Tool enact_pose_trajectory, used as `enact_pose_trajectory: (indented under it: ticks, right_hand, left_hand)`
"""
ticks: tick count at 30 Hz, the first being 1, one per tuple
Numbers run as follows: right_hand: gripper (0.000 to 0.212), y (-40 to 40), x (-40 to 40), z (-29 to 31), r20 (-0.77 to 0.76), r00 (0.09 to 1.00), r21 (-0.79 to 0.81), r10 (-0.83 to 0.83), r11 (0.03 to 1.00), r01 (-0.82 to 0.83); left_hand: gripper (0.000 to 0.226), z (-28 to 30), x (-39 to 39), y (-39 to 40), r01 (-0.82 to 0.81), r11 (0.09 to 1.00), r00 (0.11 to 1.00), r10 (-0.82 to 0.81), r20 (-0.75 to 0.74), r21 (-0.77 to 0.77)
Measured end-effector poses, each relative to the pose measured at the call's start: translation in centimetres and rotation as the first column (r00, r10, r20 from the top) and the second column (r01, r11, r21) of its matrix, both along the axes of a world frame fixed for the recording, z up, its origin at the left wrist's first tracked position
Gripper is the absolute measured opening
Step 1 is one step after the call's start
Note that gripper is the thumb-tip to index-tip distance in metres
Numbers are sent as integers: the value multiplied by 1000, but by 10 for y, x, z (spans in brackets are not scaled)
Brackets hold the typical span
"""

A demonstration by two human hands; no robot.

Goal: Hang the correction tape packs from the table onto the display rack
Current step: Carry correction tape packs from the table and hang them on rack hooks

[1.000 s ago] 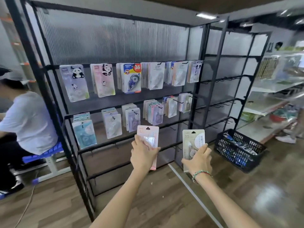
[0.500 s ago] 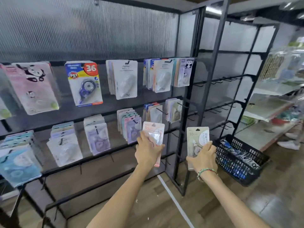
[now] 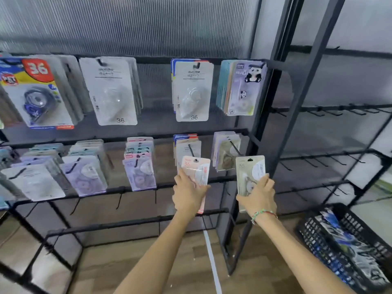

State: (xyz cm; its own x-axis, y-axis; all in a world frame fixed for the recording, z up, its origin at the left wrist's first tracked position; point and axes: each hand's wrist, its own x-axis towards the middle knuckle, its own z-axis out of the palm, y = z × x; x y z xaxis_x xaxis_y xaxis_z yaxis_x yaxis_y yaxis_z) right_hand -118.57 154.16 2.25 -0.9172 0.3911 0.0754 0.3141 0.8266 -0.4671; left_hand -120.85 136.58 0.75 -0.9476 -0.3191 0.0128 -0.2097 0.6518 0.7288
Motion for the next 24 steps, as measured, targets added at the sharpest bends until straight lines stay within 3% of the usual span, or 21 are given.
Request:
enact_pose_trajectory:
  ticks: [12, 24]
  right_hand:
    - [117, 16, -63, -11, 43, 981, -16, 190, 982, -190]
    - [118, 9, -74, -39, -91, 988, -79, 126, 988, -133]
  left_hand:
    - [114, -15, -38, 17, -157, 987, 987, 158, 40, -39]
    - [111, -27, -82, 18, -212, 976, 977, 213, -22, 53]
